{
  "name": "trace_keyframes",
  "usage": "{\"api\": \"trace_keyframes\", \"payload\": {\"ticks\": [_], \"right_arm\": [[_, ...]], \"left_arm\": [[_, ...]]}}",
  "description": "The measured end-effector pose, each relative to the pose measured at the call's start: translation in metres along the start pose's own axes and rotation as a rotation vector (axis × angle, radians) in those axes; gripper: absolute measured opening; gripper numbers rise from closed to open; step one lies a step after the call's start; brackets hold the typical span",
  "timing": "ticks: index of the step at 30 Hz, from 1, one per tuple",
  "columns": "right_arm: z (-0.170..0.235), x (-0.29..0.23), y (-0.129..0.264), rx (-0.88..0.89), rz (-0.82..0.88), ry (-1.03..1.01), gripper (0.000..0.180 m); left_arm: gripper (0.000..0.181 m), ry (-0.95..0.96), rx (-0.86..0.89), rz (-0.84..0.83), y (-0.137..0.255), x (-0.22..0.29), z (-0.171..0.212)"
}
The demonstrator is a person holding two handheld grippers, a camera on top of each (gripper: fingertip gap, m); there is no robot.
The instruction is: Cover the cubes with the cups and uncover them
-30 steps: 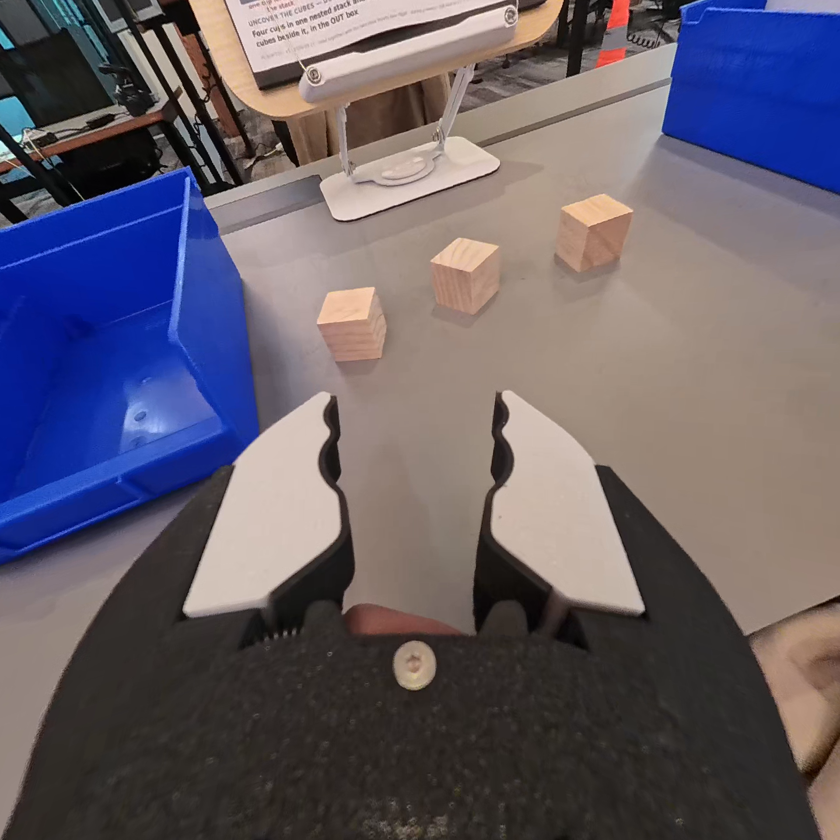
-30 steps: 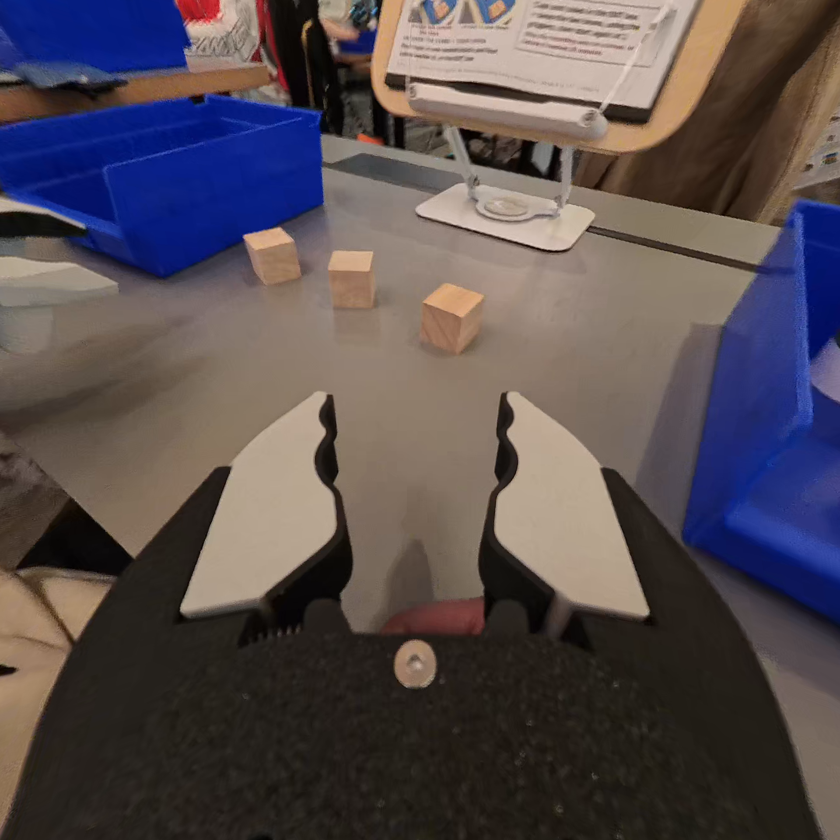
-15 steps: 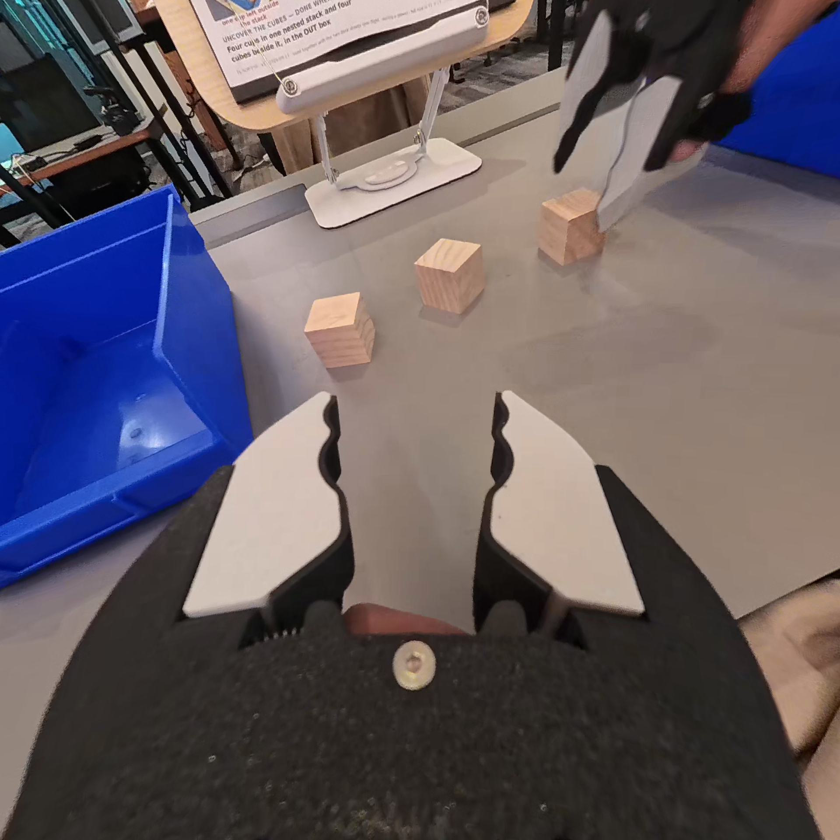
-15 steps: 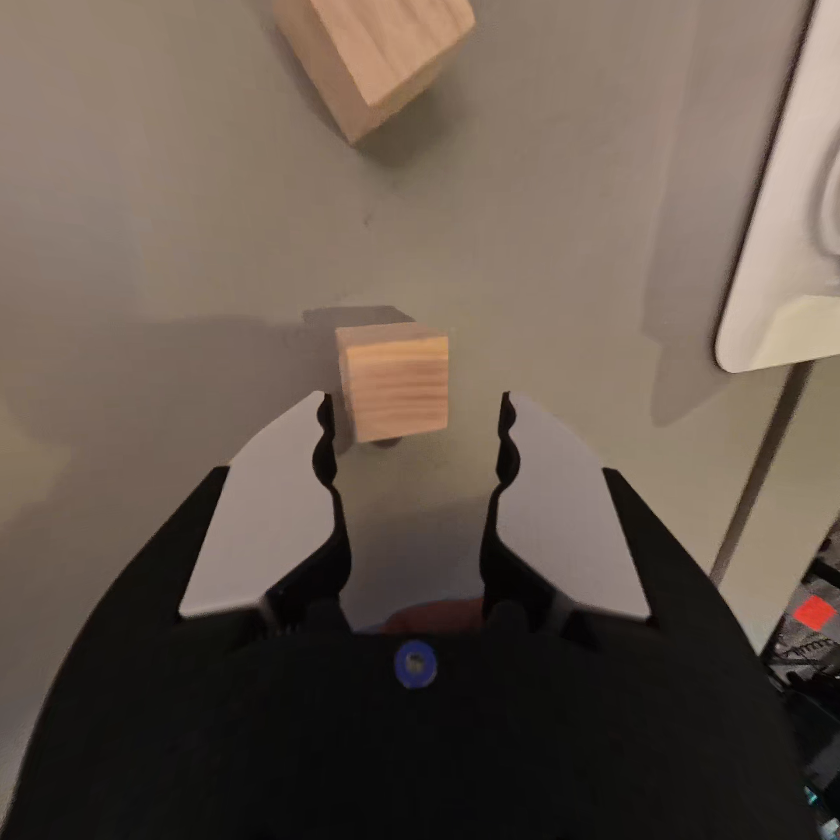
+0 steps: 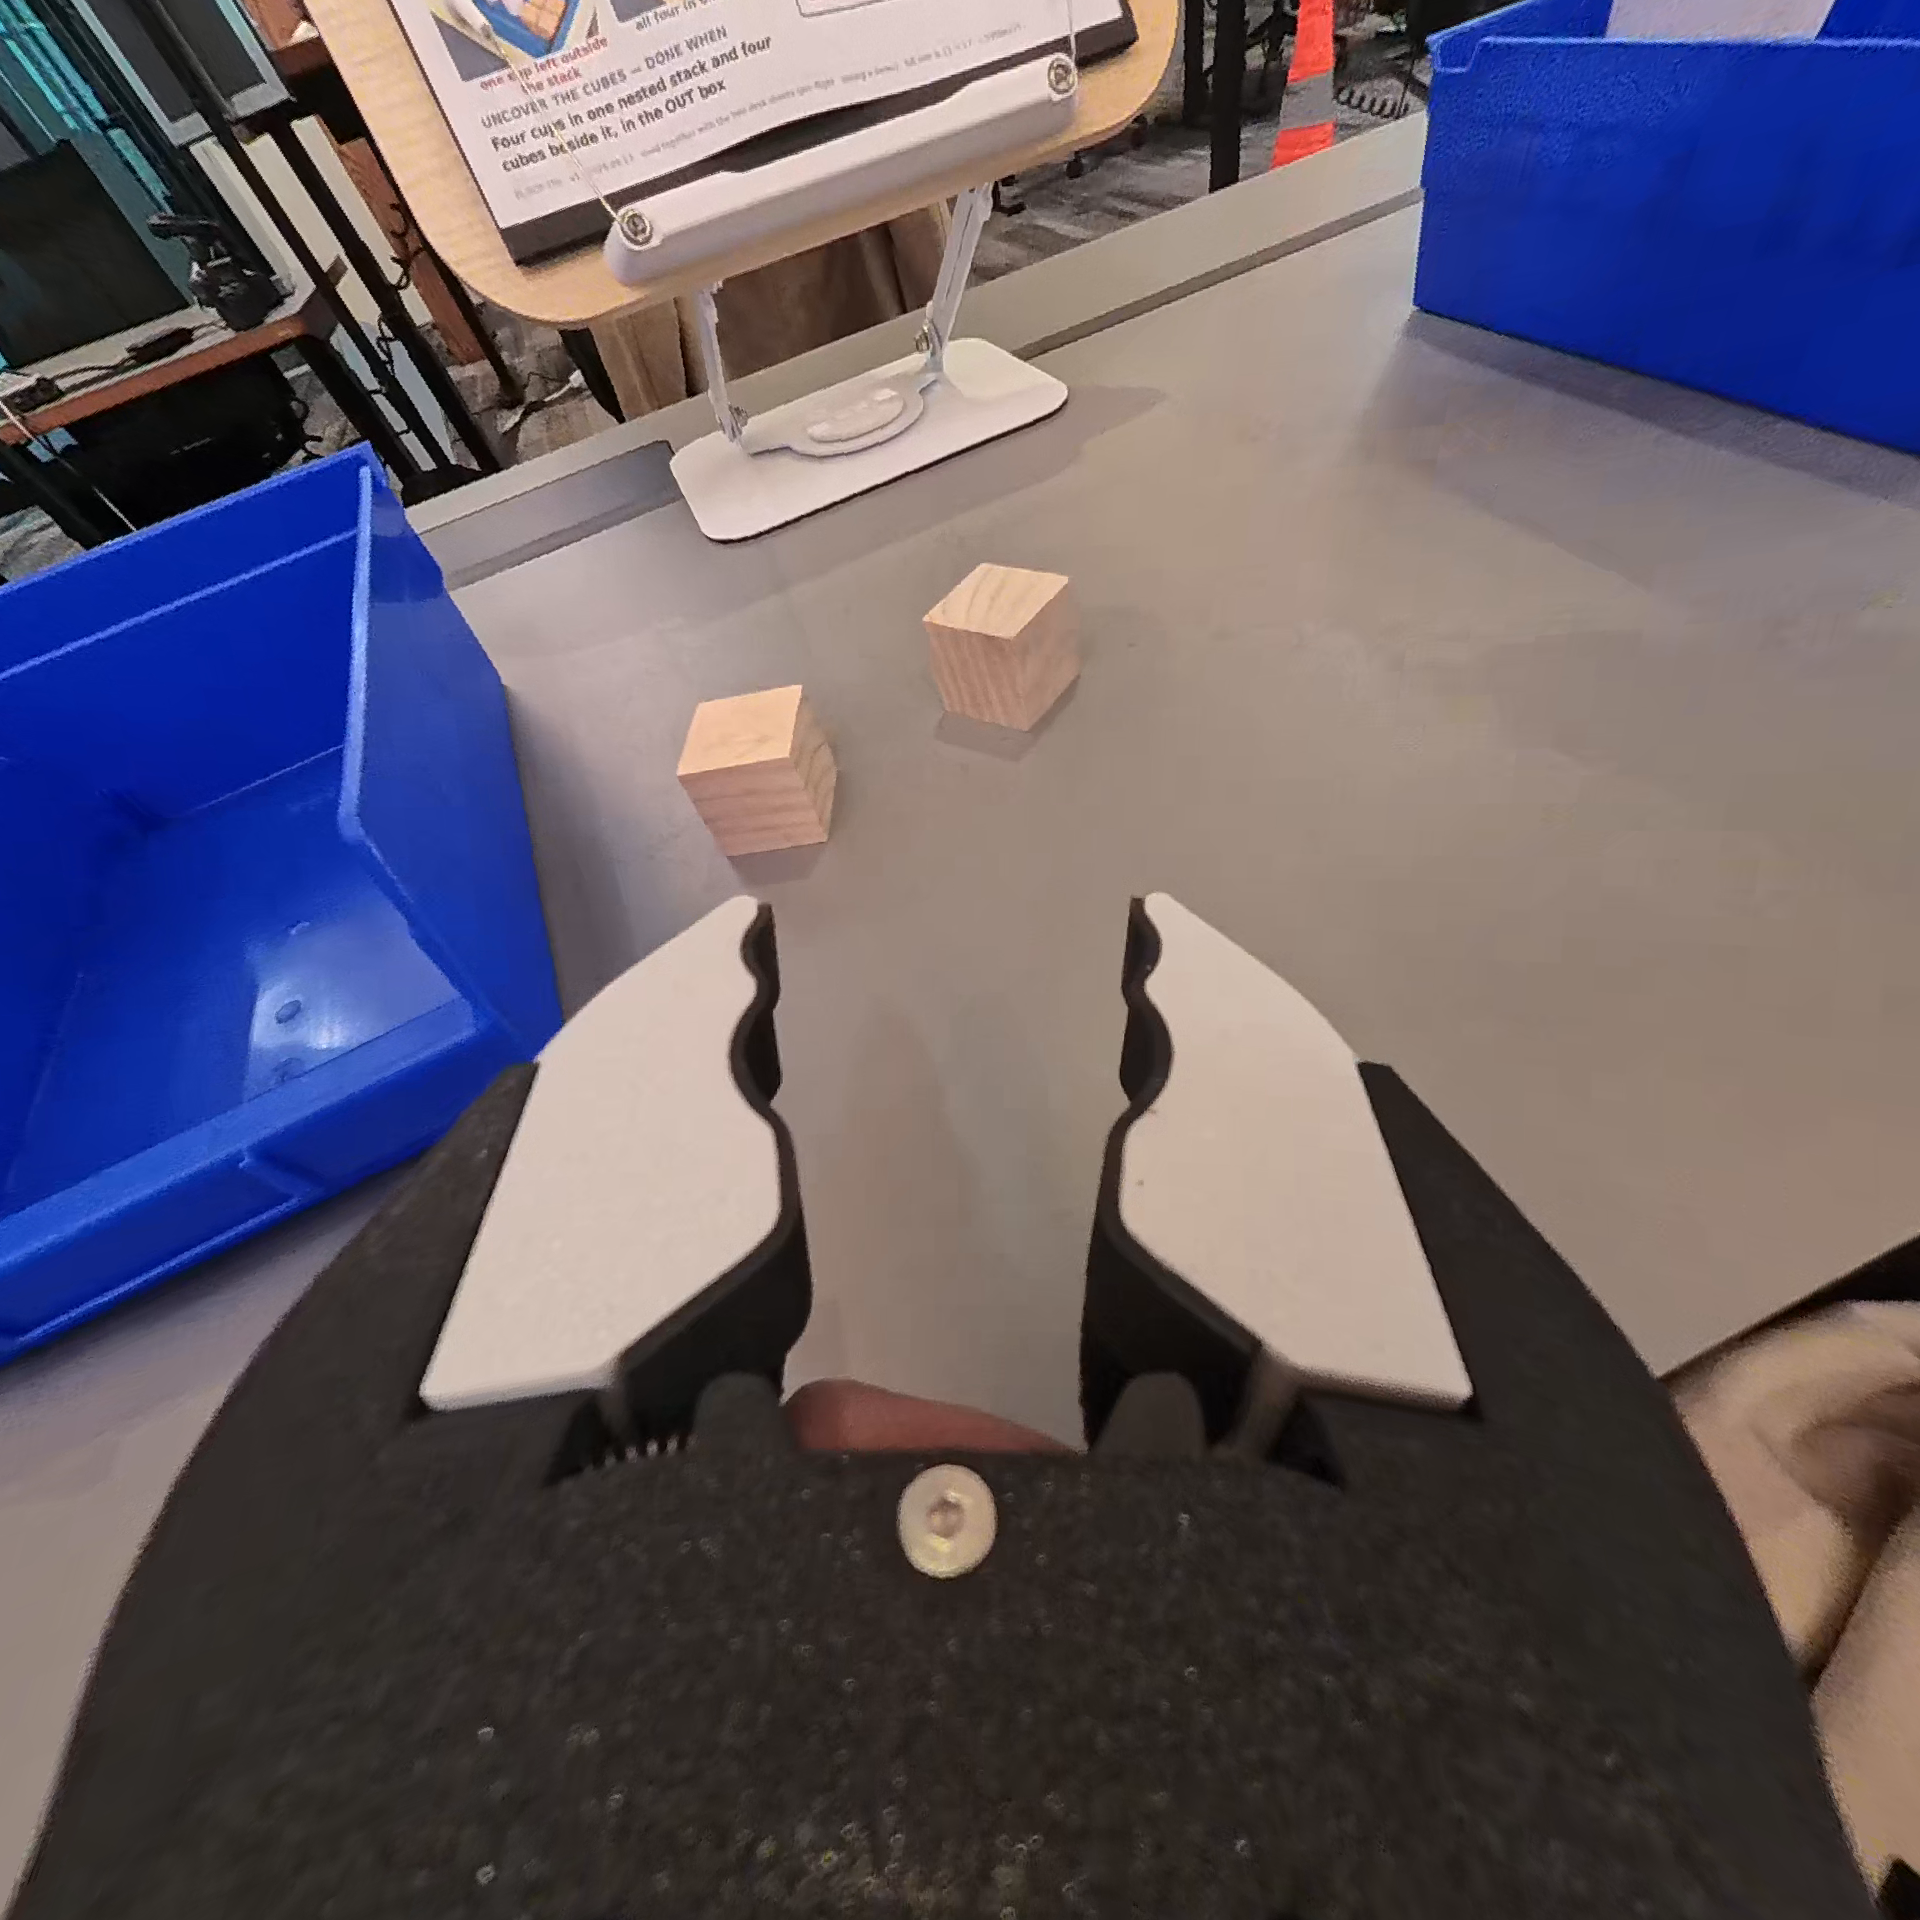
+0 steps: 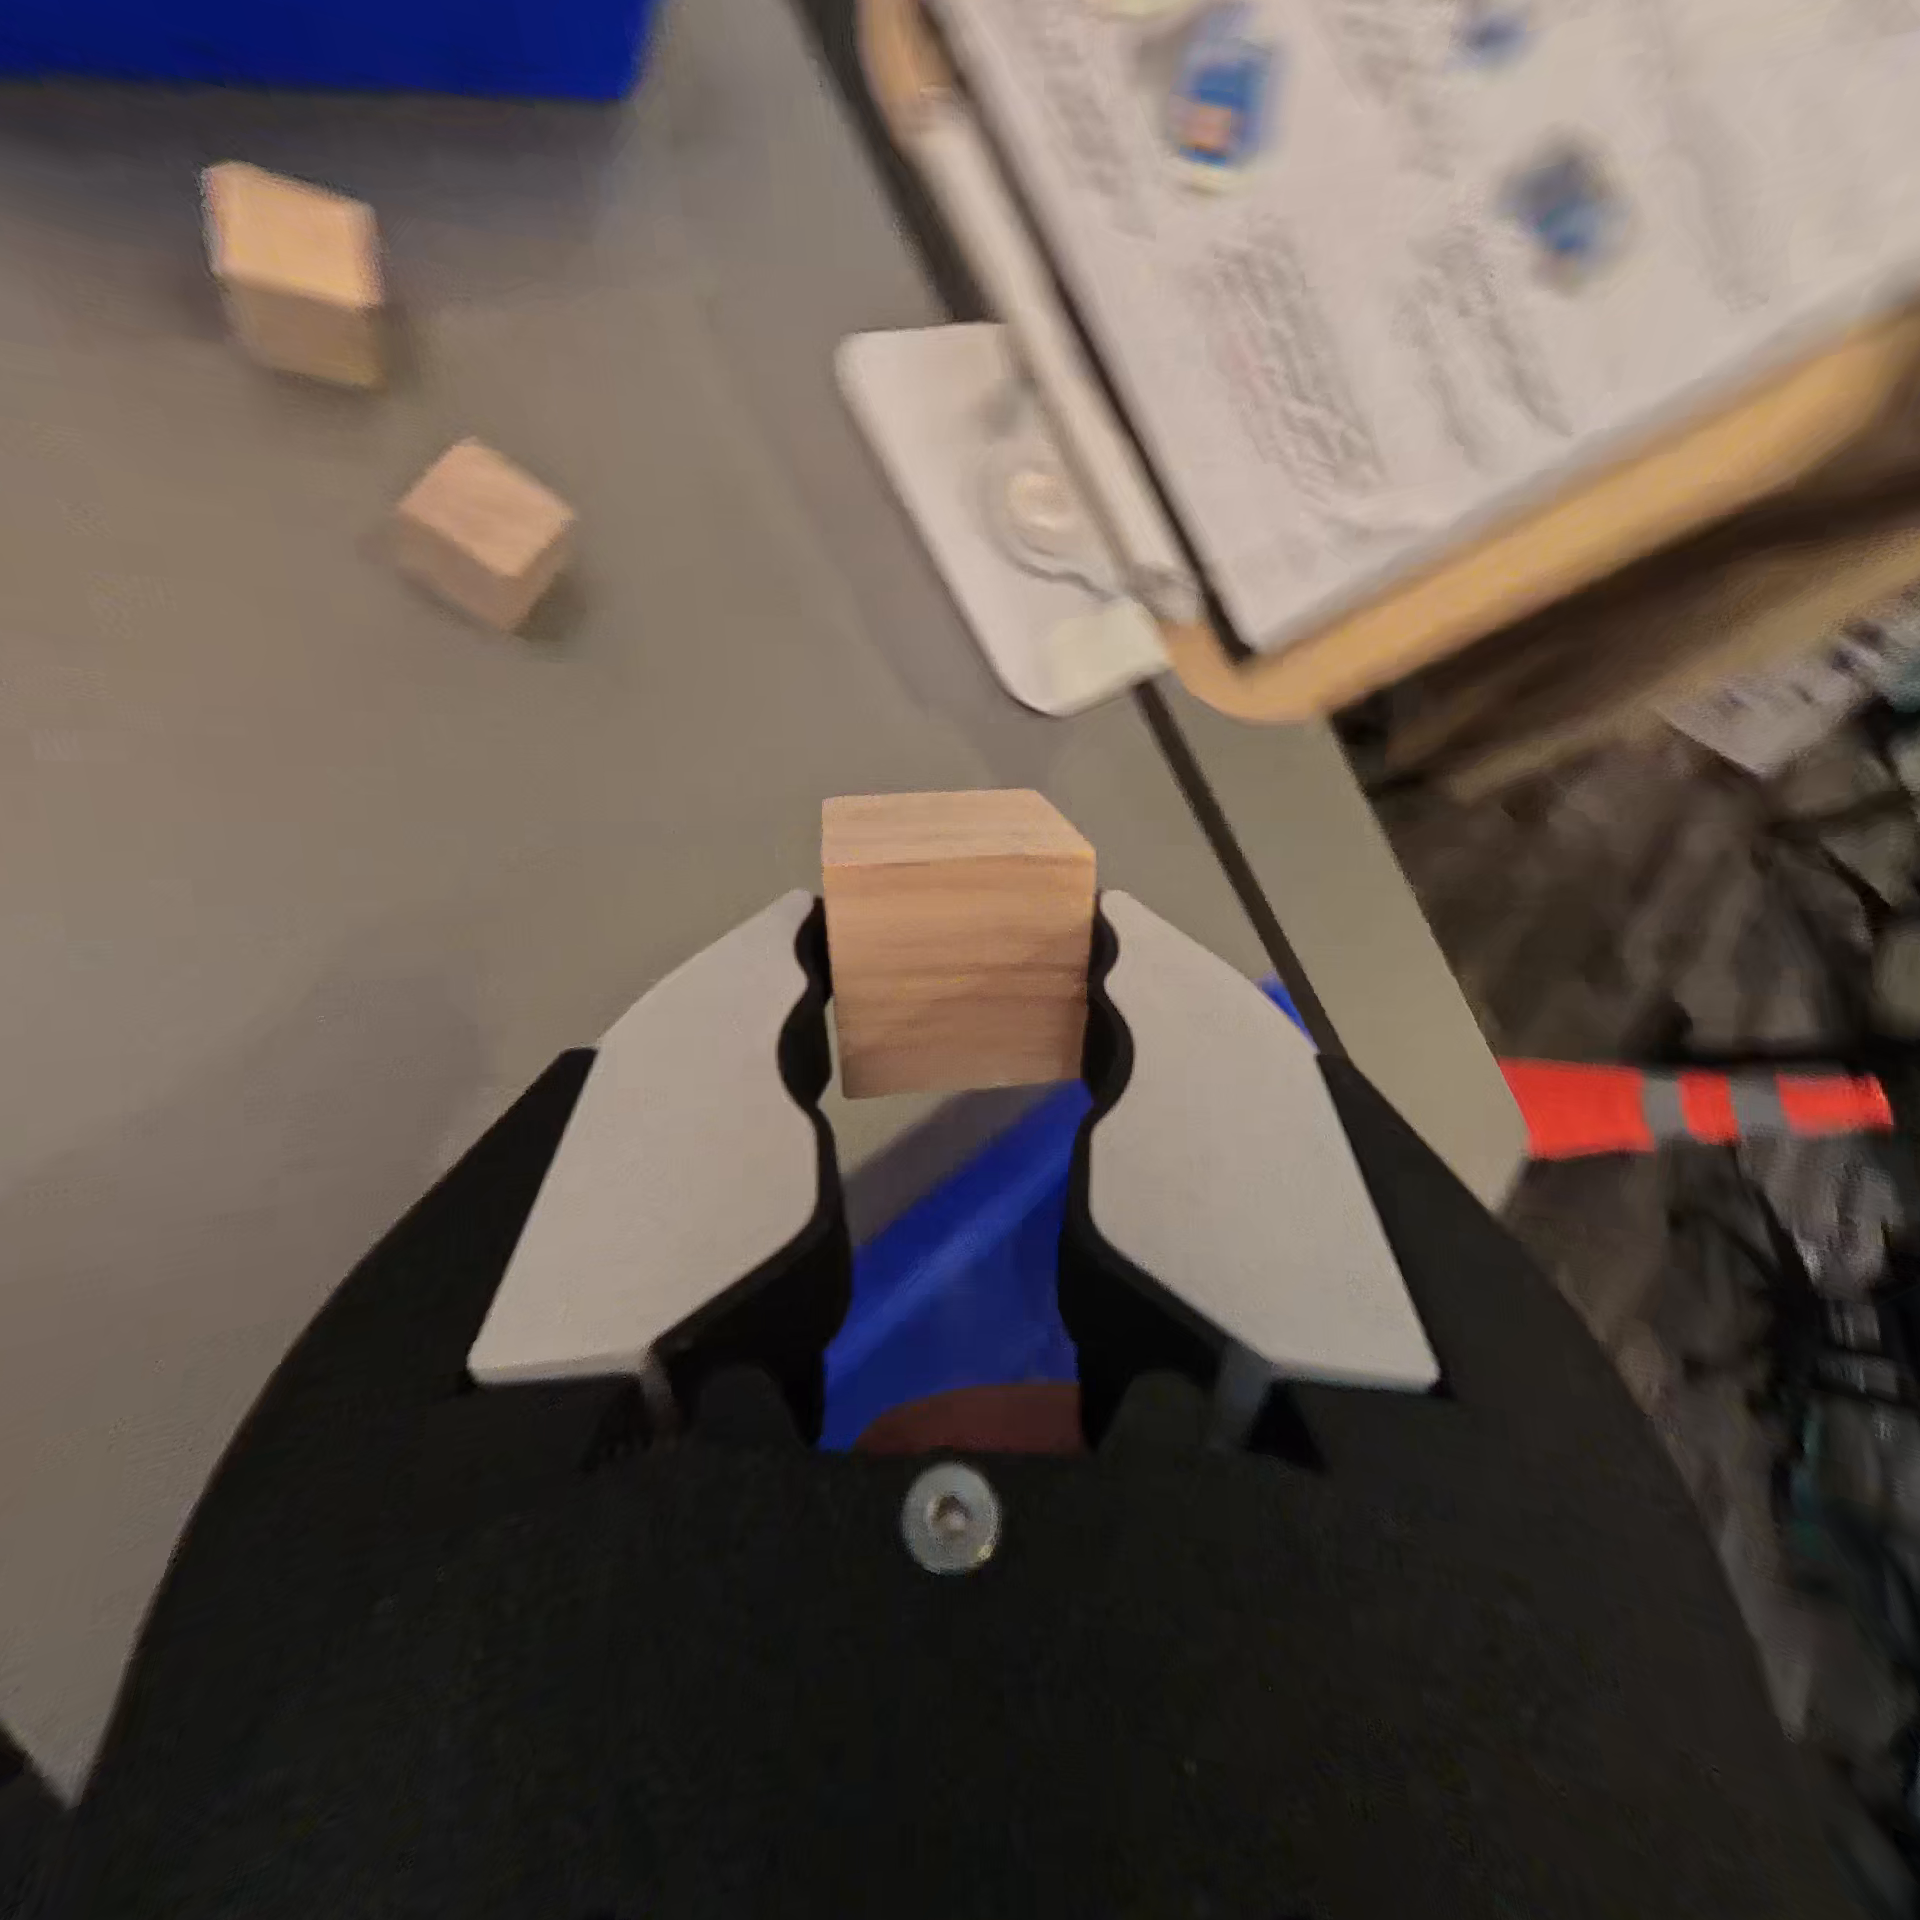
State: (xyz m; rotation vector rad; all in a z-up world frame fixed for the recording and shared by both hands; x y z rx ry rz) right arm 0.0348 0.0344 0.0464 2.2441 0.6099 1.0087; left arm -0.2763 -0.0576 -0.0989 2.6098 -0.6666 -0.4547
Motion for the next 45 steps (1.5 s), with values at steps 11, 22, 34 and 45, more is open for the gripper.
{"api": "trace_keyframes", "payload": {"ticks": [11, 22, 34, 45], "right_arm": [[0.251, 0.034, -0.019, -0.626, -0.100, -0.821, 0.046], [0.283, 0.027, -0.069, -0.859, -0.191, -0.855, 0.046], [0.229, 0.030, -0.018, -0.420, 0.055, -0.756, 0.072], [0.098, -0.185, 0.005, 0.484, 0.126, -0.618, 0.073]], "left_arm": [[0.064, -0.039, -0.013, 0.031, -0.002, 0.014, 0.000], [0.064, -0.041, -0.017, 0.029, -0.003, 0.010, 0.001], [0.064, -0.042, -0.020, 0.016, -0.005, 0.007, 0.002], [0.064, 0.042, -0.011, -0.037, -0.009, -0.010, 0.007]]}}
Point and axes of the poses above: each gripper's, where its closed fingertips meet, y back along the fingers, z out of its underside, x = y × z across the jaws, the point moved 4 cm from there along y, back along the fingers, and after that the axes turned 8 degrees about -x, right-handed, at the moved point
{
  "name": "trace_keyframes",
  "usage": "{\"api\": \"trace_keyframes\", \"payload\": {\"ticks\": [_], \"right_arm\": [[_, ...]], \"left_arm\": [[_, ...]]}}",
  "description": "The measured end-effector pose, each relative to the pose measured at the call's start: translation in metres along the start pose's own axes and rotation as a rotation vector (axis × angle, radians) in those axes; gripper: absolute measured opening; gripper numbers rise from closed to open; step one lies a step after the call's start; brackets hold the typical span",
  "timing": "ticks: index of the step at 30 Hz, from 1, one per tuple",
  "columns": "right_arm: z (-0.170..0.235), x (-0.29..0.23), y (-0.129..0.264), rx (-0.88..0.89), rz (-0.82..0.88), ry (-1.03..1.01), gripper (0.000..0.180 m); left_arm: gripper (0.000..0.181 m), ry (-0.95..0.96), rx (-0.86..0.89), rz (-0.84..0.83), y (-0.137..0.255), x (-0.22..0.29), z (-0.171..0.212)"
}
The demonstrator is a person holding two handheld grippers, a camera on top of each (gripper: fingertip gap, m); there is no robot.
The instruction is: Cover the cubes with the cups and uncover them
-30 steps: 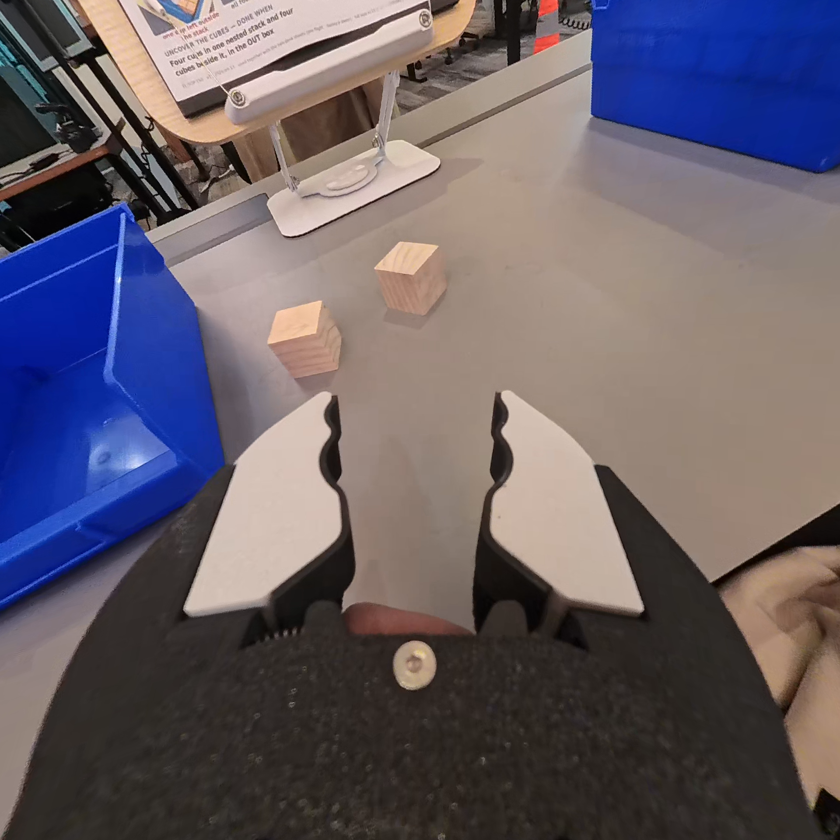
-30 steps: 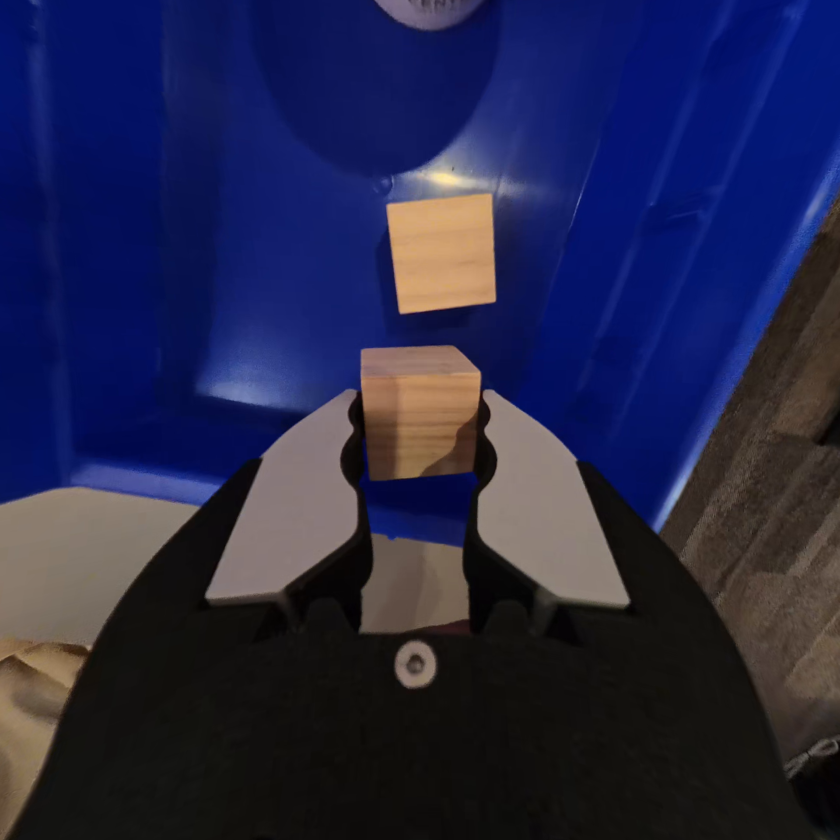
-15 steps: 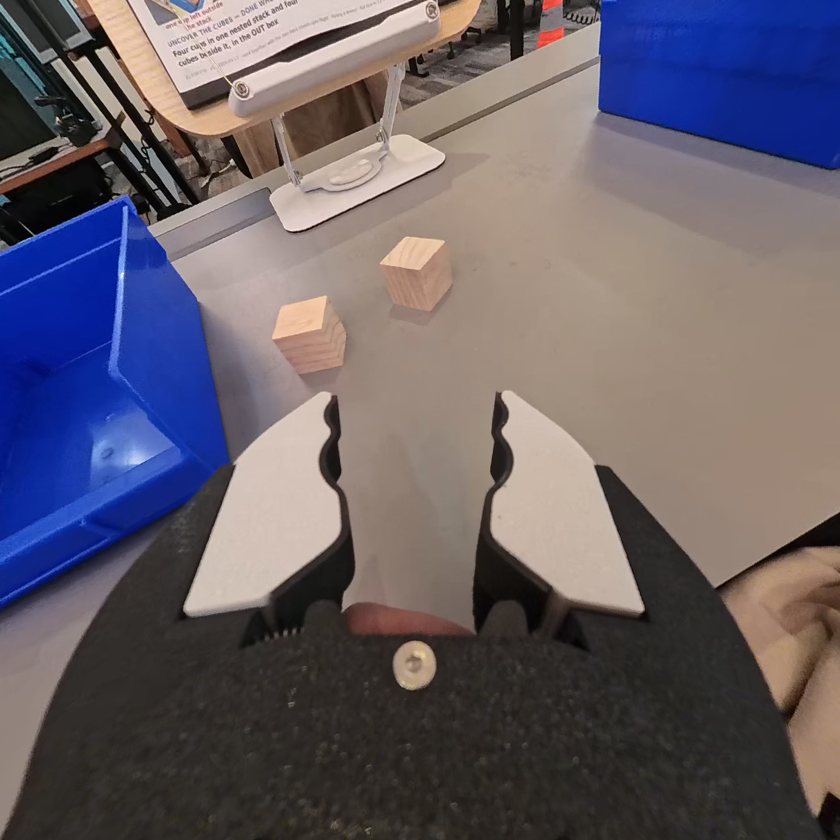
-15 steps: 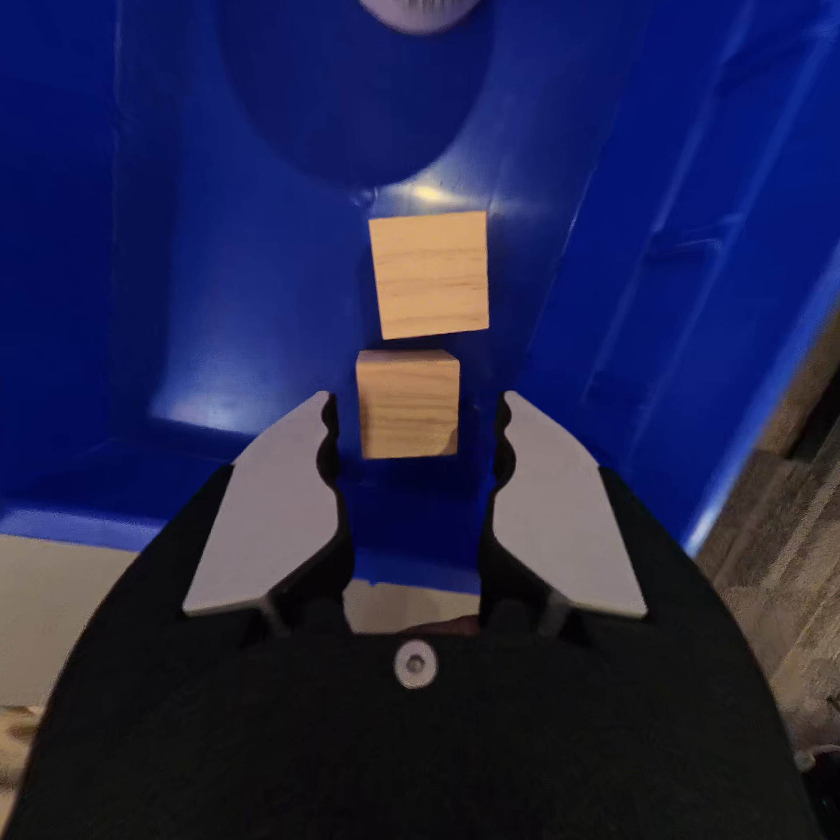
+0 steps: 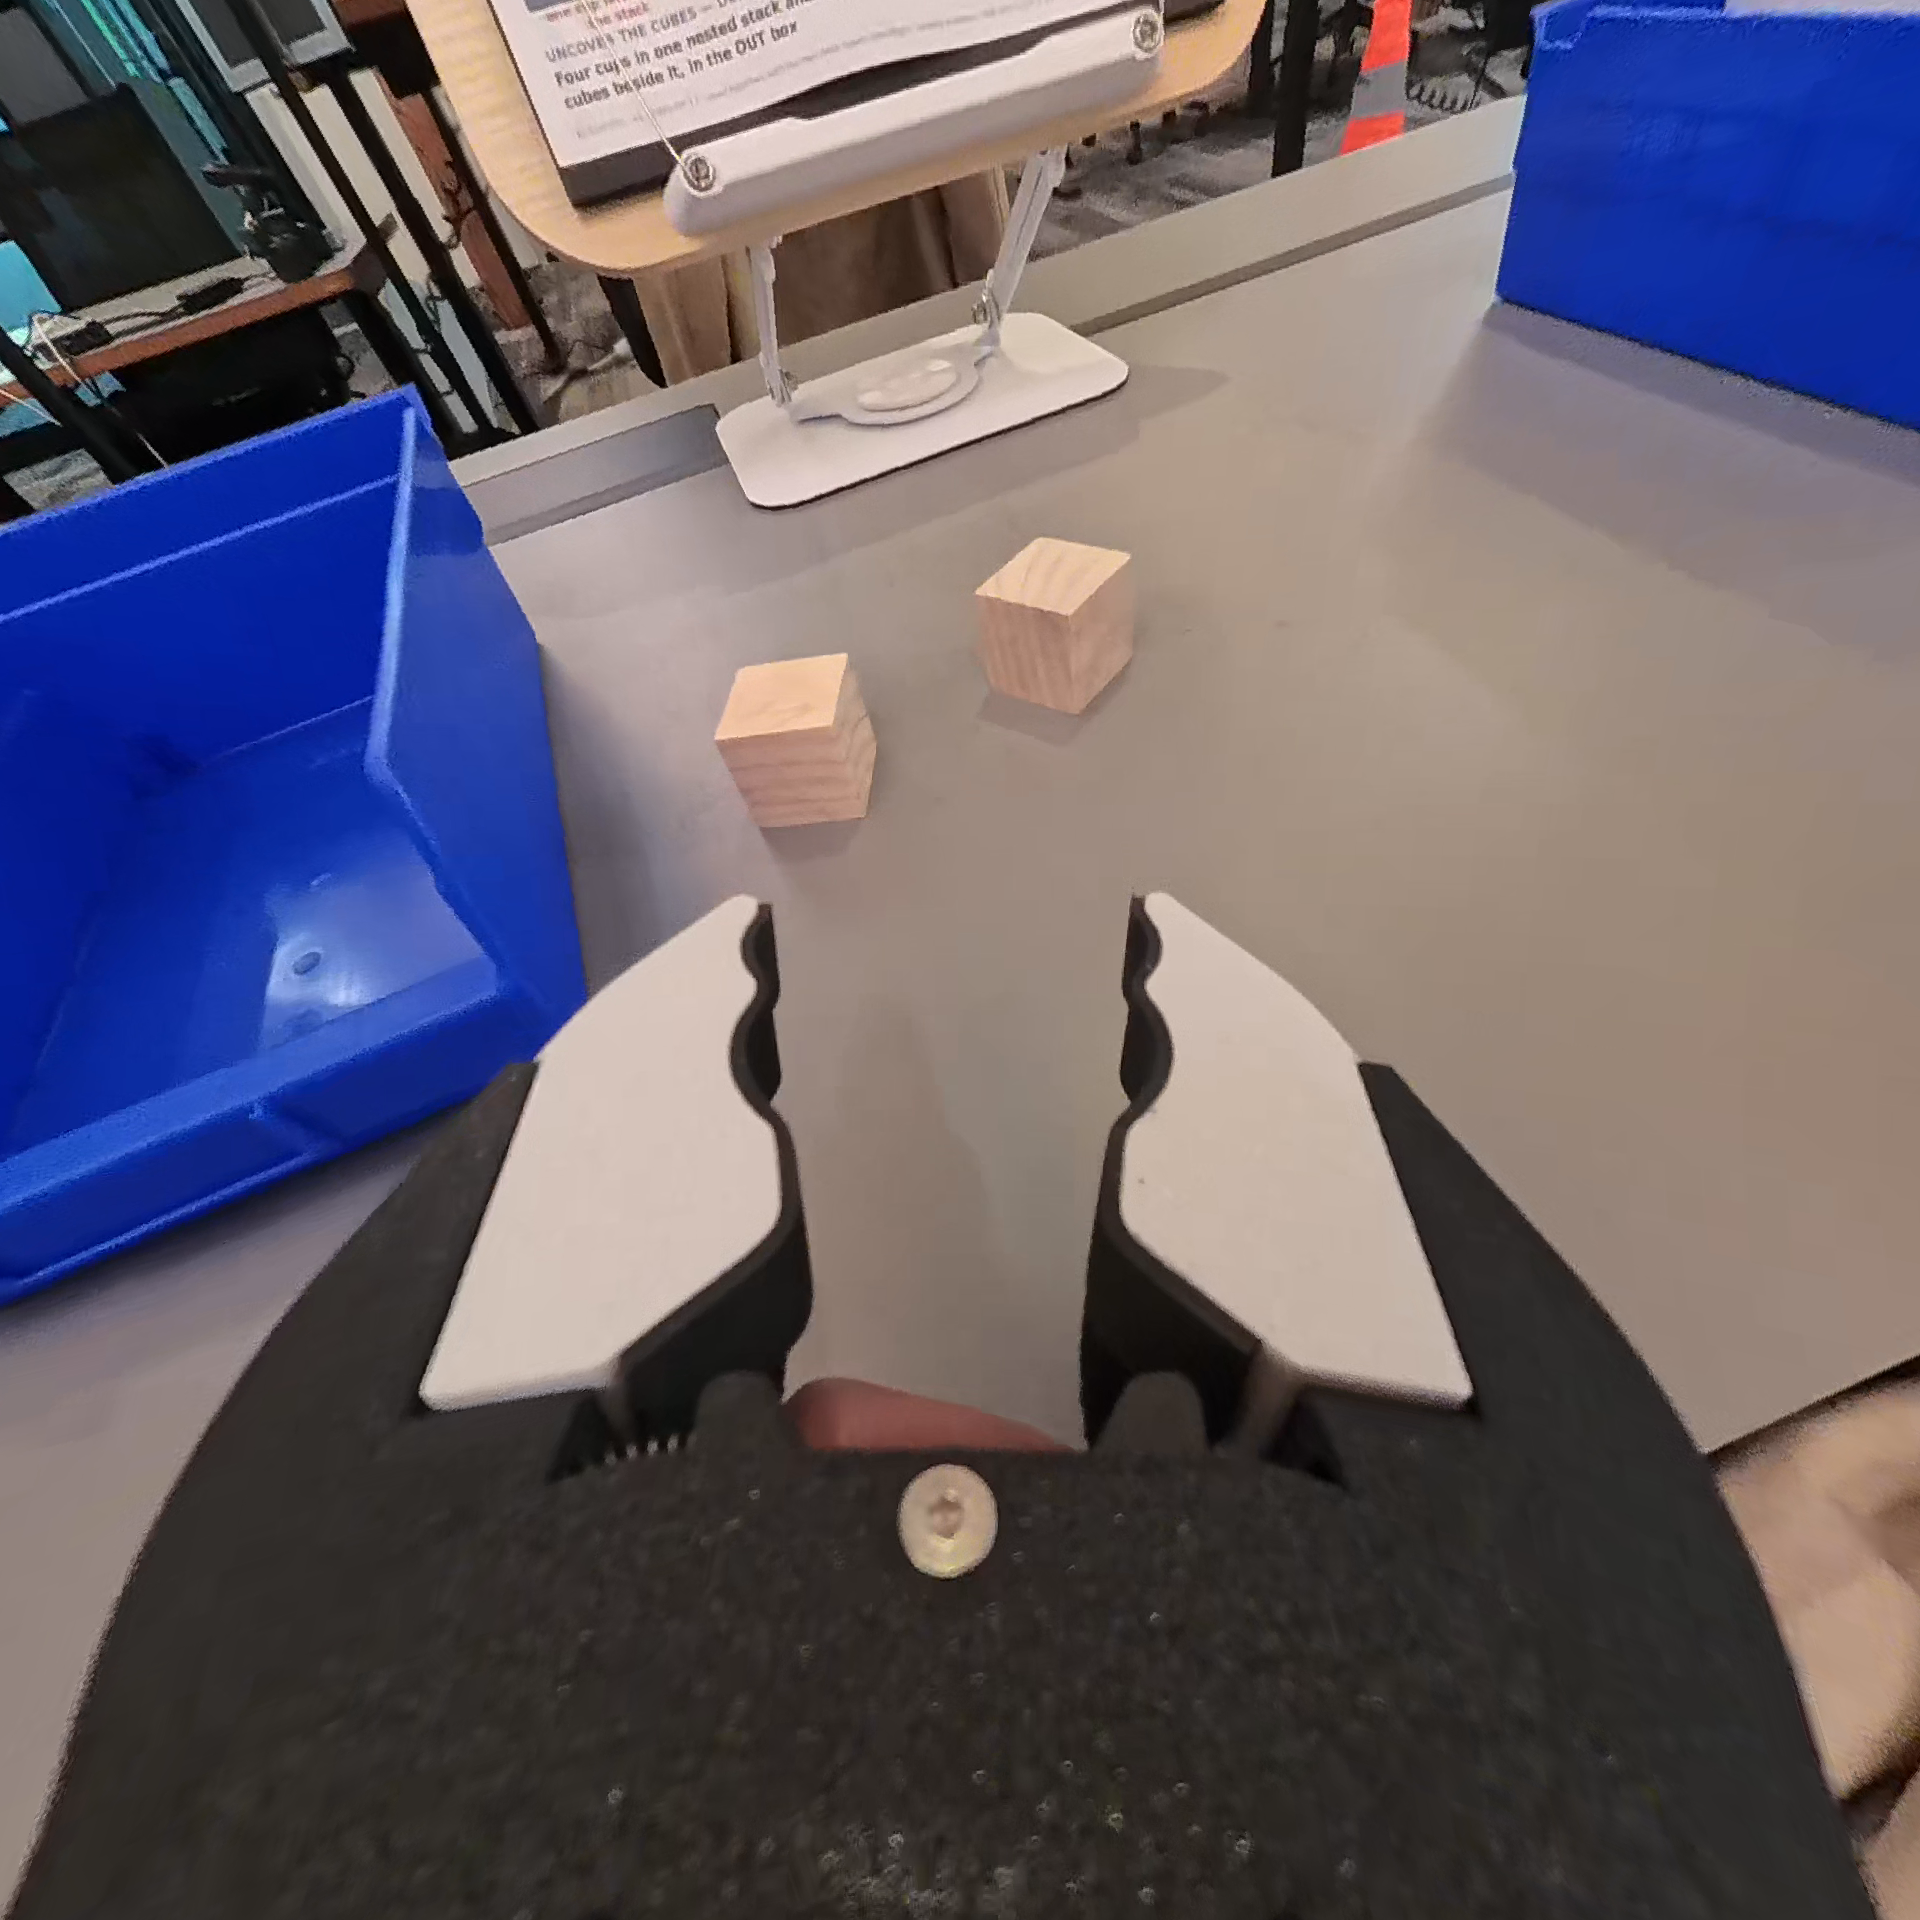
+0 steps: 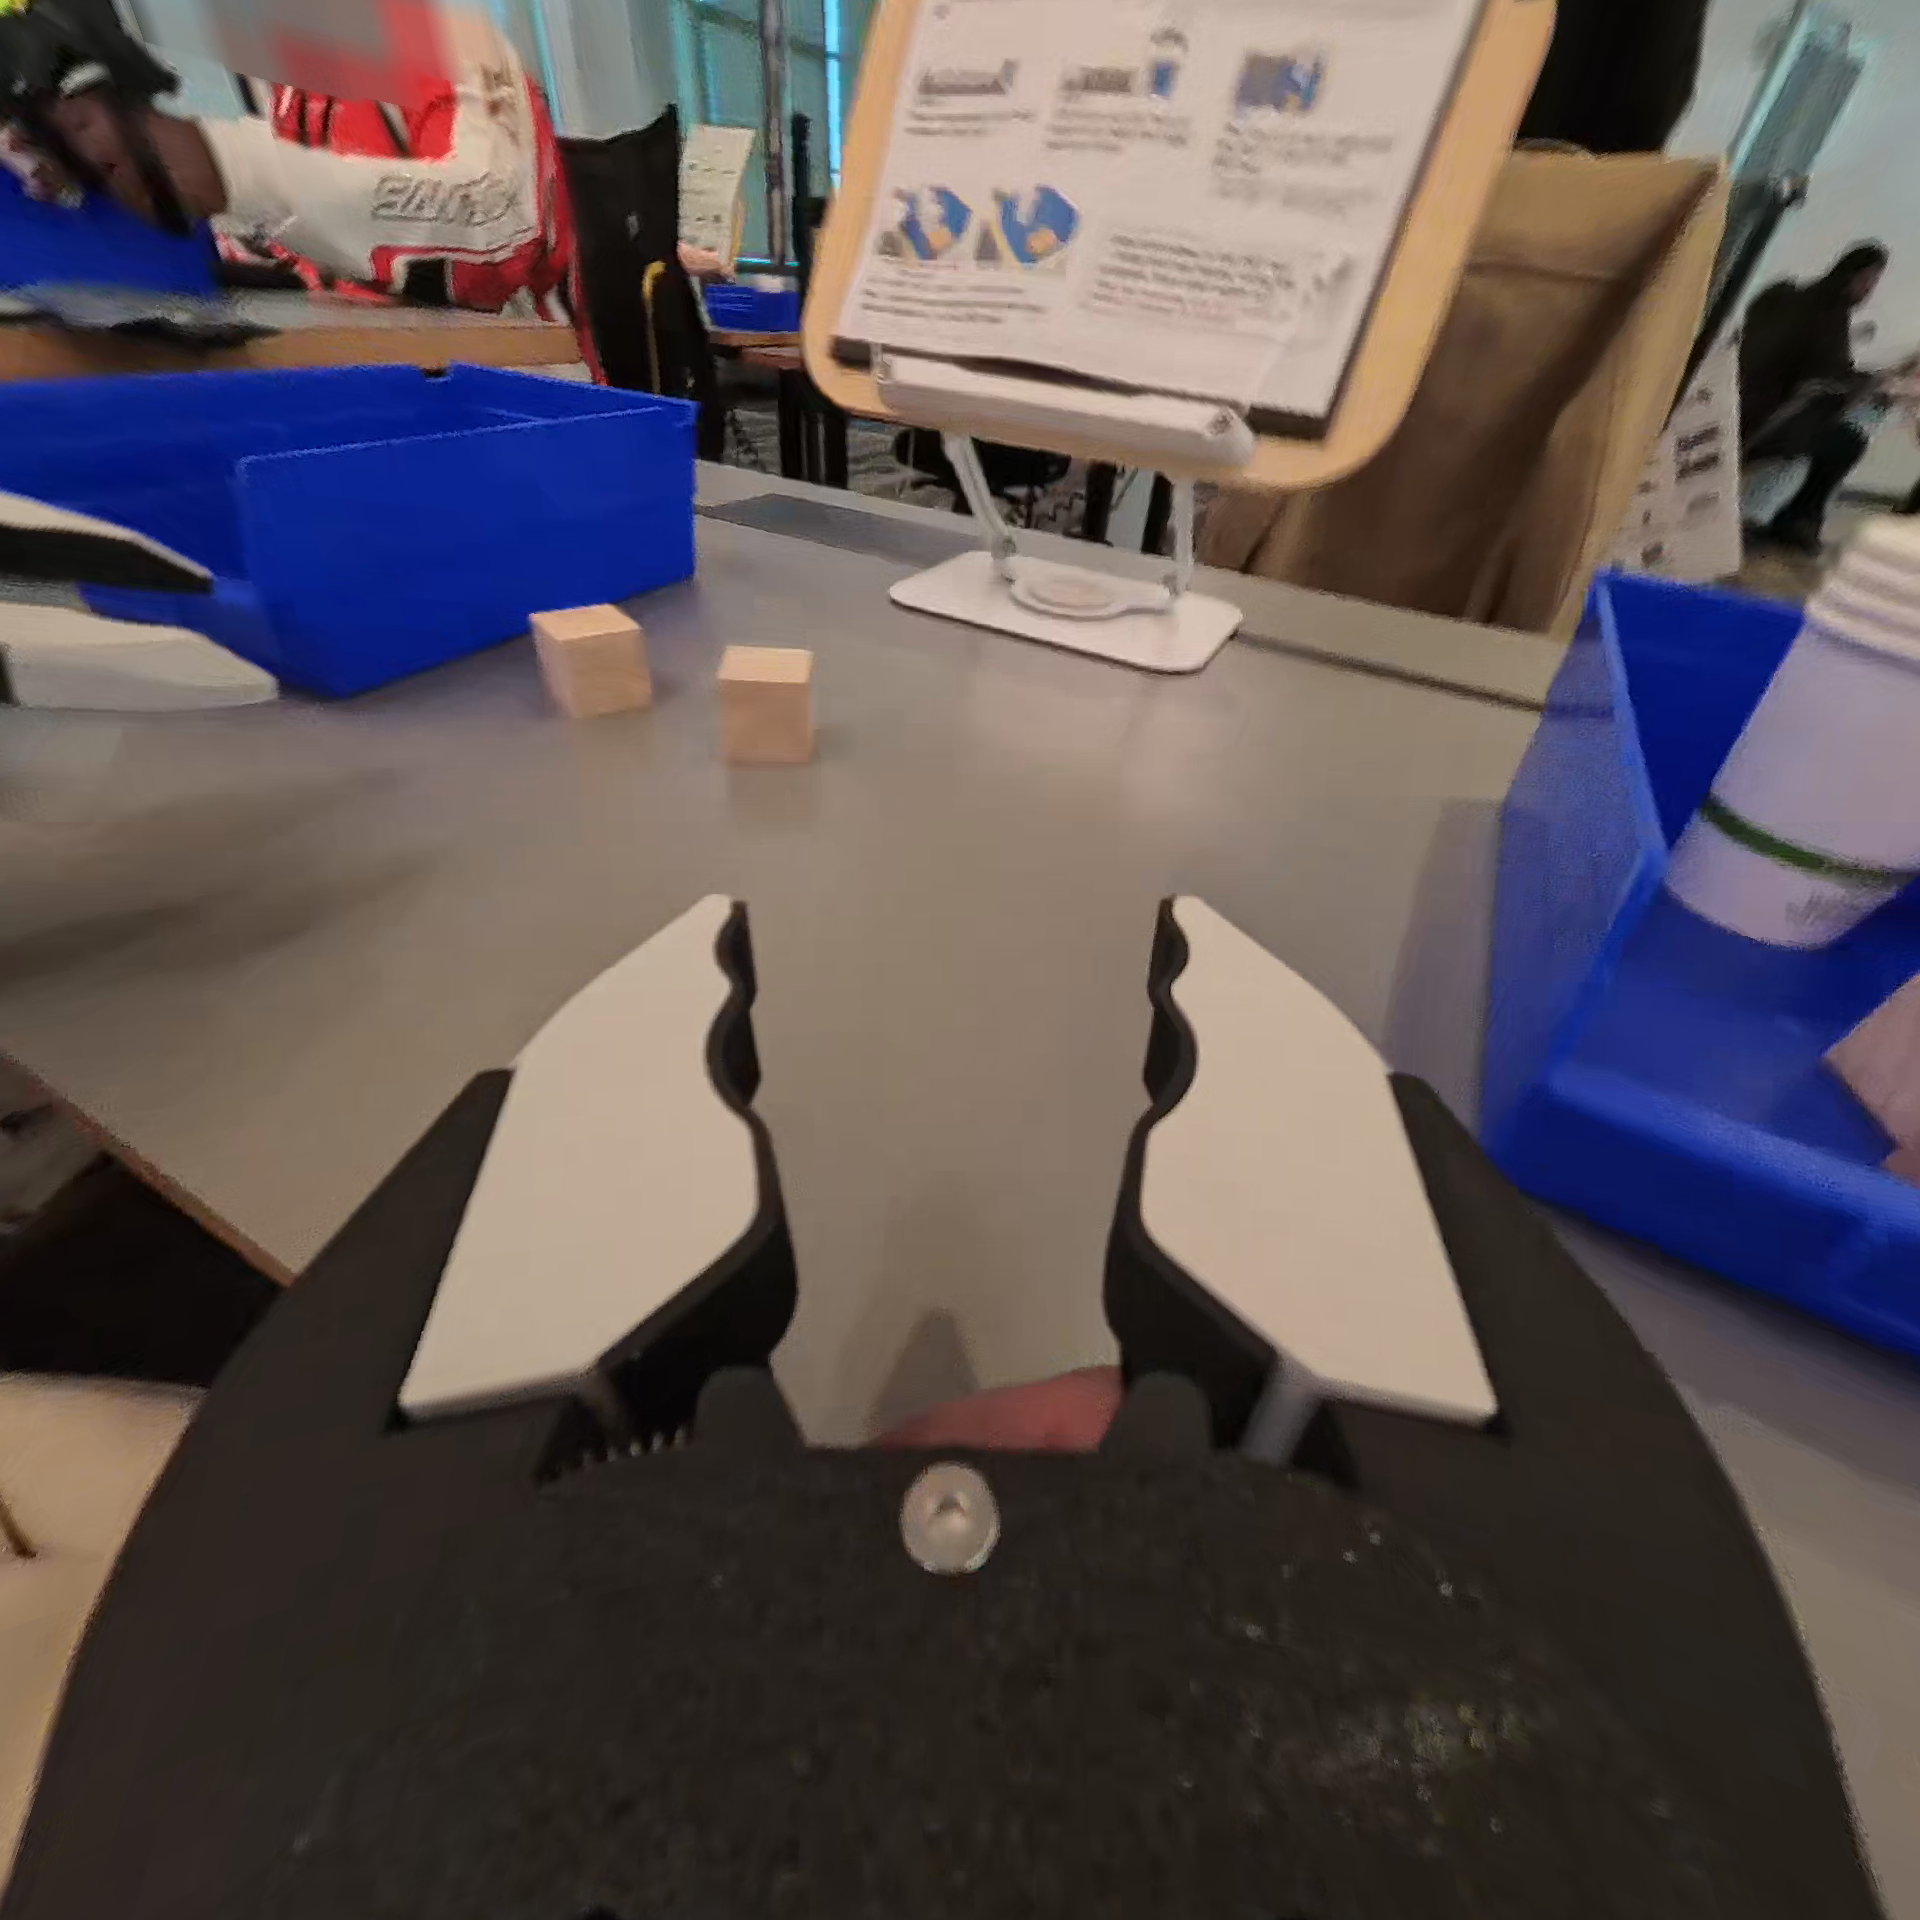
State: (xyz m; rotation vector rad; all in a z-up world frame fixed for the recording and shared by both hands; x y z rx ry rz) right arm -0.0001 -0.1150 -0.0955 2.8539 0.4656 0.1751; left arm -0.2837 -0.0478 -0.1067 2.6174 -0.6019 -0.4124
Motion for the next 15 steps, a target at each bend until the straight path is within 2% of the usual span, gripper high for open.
{"api": "trace_keyframes", "payload": {"ticks": [3, 7, 10, 13, 15], "right_arm": [[-0.011, -0.002, 0.009, 0.076, 0.059, 0.140, 0.054], [0.008, -0.002, 0.000, -0.008, -0.039, 0.026, 0.058], [0.002, 0.003, 0.007, 0.025, -0.032, 0.029, 0.055], [0.000, 0.008, 0.011, 0.037, -0.011, 0.054, 0.054], [0.001, 0.010, 0.012, 0.035, -0.009, 0.058, 0.054]], "left_arm": [[0.064, -0.022, -0.007, -0.006, -0.004, 0.002, 0.001], [0.065, -0.082, -0.070, 0.116, -0.019, 0.019, -0.003], [0.066, -0.261, -0.229, 0.234, -0.045, 0.031, -0.016], [0.073, -0.484, -0.447, 0.219, -0.086, 0.022, -0.034], [0.073, -0.541, -0.541, 0.206, -0.119, 0.013, -0.050]]}}
Point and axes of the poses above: each gripper's, where its closed fingertips meet, y back along the fingers, z out of its underside, x = y × z across the jaws, the point moved 4 cm from there along y, back along the fingers, and after that the axes turned 8 degrees about -x, right-handed, at the moved point
